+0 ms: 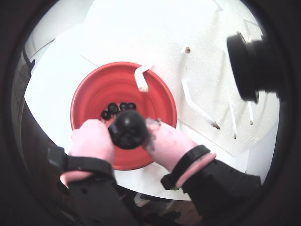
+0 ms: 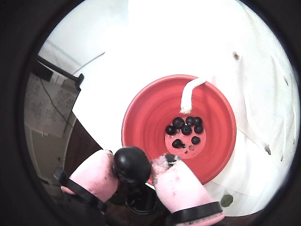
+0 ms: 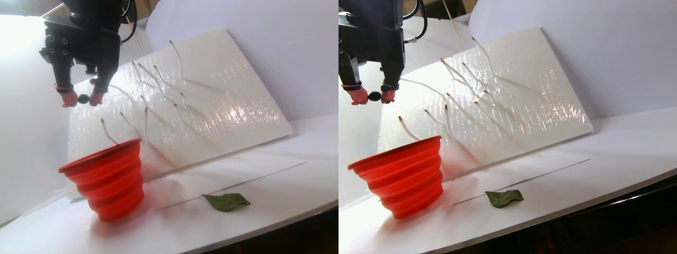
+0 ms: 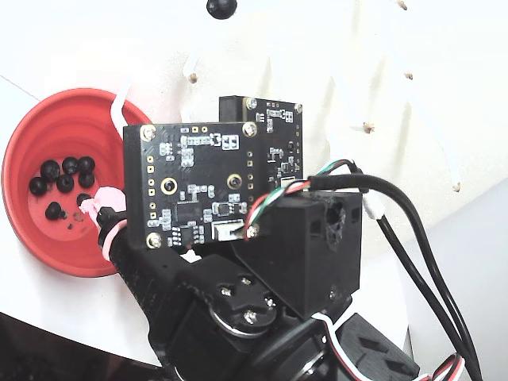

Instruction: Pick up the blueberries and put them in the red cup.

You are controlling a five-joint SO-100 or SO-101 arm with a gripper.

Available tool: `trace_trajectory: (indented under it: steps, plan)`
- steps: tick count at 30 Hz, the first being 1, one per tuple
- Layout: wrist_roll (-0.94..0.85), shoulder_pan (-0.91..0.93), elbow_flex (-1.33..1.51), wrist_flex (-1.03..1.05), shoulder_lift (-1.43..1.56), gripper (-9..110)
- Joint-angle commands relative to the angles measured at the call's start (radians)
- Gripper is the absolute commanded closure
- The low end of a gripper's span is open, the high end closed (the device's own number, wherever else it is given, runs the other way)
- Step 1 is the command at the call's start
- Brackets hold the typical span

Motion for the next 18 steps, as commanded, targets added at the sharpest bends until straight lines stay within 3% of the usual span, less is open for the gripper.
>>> trace_trajectory:
  steps: [1, 18]
  plan:
    - [-0.012, -0.015, -0.008, -0.025, 0.023, 85]
    - [-0.067, 0.057, -0.017, -0.003, 0.110, 85]
